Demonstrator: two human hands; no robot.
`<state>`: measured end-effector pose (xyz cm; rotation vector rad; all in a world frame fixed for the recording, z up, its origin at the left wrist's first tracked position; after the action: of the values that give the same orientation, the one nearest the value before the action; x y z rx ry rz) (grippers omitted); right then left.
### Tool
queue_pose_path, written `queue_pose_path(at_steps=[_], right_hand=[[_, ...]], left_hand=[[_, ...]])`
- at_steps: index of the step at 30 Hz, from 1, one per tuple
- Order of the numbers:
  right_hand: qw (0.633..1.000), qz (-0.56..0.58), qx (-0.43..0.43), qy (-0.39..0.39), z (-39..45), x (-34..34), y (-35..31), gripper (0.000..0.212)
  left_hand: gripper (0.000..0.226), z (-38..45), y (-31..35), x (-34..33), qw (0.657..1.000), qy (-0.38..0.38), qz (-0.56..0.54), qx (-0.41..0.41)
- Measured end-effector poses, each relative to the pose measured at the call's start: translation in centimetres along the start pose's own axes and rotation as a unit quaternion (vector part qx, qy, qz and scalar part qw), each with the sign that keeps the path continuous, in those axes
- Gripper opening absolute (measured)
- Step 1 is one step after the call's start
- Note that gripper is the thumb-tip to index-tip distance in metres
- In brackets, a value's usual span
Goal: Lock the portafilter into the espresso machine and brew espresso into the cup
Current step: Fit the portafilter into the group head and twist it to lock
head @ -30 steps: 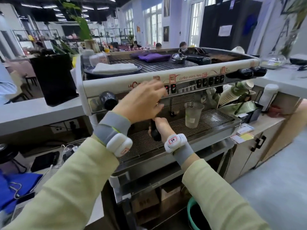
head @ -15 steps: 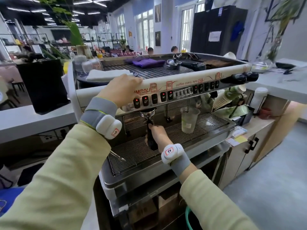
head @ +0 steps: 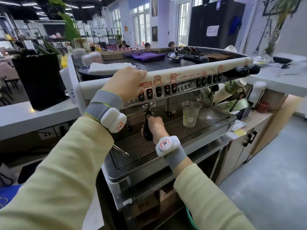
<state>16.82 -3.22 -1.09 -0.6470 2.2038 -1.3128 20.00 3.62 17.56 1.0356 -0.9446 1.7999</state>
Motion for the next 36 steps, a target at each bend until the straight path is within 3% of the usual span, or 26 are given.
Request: queue_pose_path(at_steps=[7, 10, 14, 21, 36], right_hand=[[0.987, -0.096, 0.123, 0.049, -1.2, -0.5, 0.2, 0.043], [0.986, -0.107, 0.121, 0.047, -1.4, -0.7, 0.0, 0.042], [0.987, -0.114, 0.095, 0.066, -1.3, -0.7, -0.1, 0.025], [0.978, -0.137, 0.128, 0.093, -1.9, -0.9, -0.4, 0.033], [0.944, -0.263, 0.190, 0.060, -3.7, -2.5, -1.1, 0.039]], left_hand=[[0.047, -0.6, 0.8, -0.1, 0.999, 0.010, 0.041, -0.035], [0.048, -0.5, 0.5, -0.2, 0.999, 0.014, 0.036, -0.038], [0.052, -0.4, 0.4, -0.4, 0.998, 0.020, 0.042, -0.033], [0.053, -0.6, 1.1, -1.0, 0.998, 0.029, 0.049, -0.002], [0.050, -0.3, 0.8, -0.9, 0.998, 0.024, 0.049, -0.017]])
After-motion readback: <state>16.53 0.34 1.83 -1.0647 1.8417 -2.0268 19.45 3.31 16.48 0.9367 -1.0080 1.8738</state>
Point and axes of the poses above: each hand's wrist, its own z-axis towards the middle knuckle, its own x-axis out of the back of the hand, y = z × x, the point moved 6 cm from there along z, towards the middle knuckle, and after that the axes turned 2 degrees about -x, right-handed, at the moved point
